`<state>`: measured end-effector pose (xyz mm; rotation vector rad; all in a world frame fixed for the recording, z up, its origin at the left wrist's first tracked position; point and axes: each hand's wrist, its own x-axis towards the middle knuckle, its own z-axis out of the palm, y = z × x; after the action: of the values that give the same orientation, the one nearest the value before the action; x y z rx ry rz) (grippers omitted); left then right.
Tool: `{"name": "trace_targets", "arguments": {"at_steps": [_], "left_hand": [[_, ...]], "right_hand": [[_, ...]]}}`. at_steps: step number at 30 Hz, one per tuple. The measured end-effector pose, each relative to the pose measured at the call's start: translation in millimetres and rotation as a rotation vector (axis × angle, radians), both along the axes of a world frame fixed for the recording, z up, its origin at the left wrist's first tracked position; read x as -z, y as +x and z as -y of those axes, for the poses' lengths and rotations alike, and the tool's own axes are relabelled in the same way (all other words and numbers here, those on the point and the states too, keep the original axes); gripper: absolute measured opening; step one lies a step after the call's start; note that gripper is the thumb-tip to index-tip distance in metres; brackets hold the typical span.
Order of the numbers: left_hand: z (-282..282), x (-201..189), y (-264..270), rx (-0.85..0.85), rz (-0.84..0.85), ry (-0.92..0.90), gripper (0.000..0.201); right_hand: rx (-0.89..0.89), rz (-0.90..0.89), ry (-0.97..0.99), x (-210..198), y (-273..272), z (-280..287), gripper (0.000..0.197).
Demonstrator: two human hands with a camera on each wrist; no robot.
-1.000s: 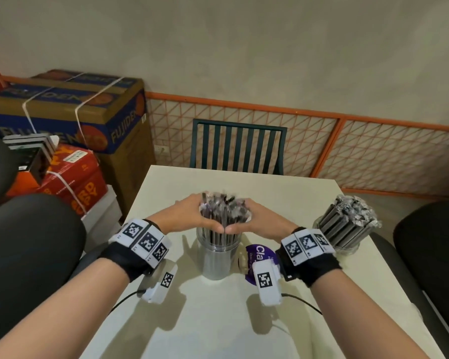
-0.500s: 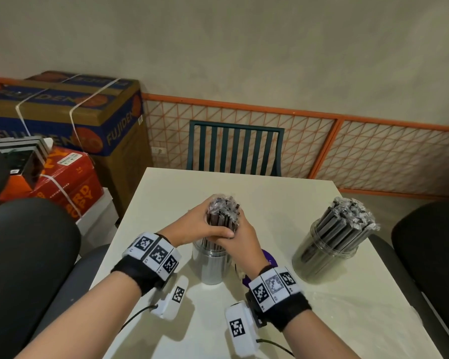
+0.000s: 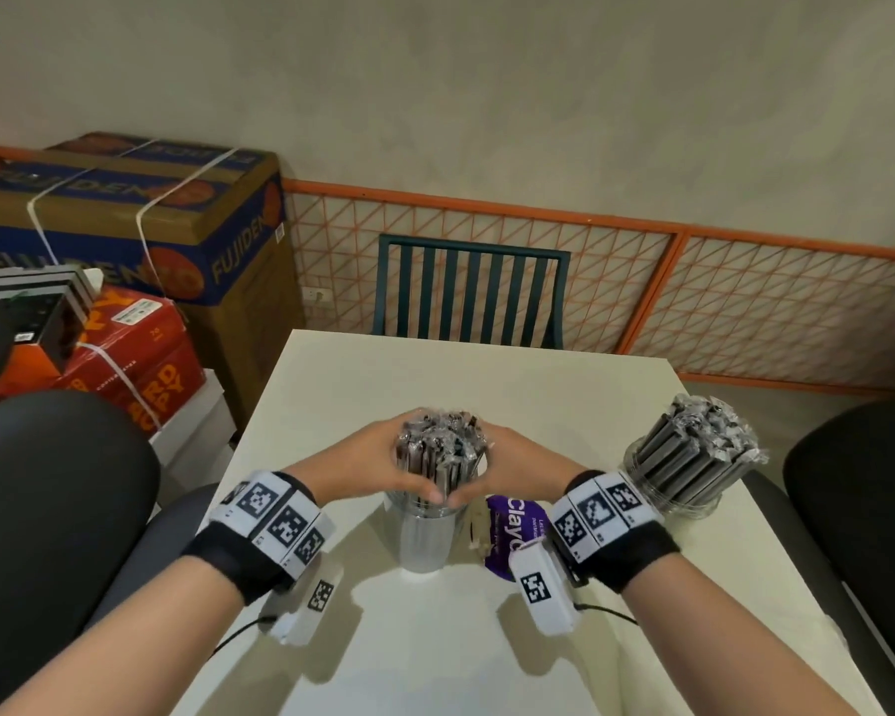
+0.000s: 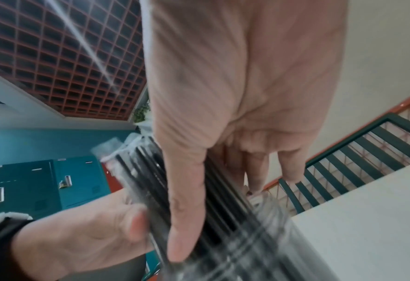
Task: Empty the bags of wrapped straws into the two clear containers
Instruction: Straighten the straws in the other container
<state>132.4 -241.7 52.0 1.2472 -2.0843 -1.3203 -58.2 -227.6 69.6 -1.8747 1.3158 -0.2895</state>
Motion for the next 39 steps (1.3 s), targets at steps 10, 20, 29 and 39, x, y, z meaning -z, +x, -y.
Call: {"name": "trace_targets", "arguments": {"at_steps": [10,20,29,39], "left_hand": [[-4.1,-8.3,-6.5,-0.204,-0.191,-0.054,0.060],[-17.2,-6.2,0.7,-0.080,-0.116,-0.062,0.097],[-18.3,0.8,-6.8,-0.081,-0.243,0.029,0.097],[-11.0,7.4,-12.5,0.001,-0.199,0.088,0.098]], "right_hand": [[0.106,0.141,-0.102,-6.0,7.3,2.6,0.065],[0.103,0.118,-0.142,3.0,1.8,-19.2,0.100],[0.312,0.160,-0.224,31.5,15.7,-32.4,0.091],[0.339,0.247,-0.171,46.1,31.1,-40.4,0.084]]}}
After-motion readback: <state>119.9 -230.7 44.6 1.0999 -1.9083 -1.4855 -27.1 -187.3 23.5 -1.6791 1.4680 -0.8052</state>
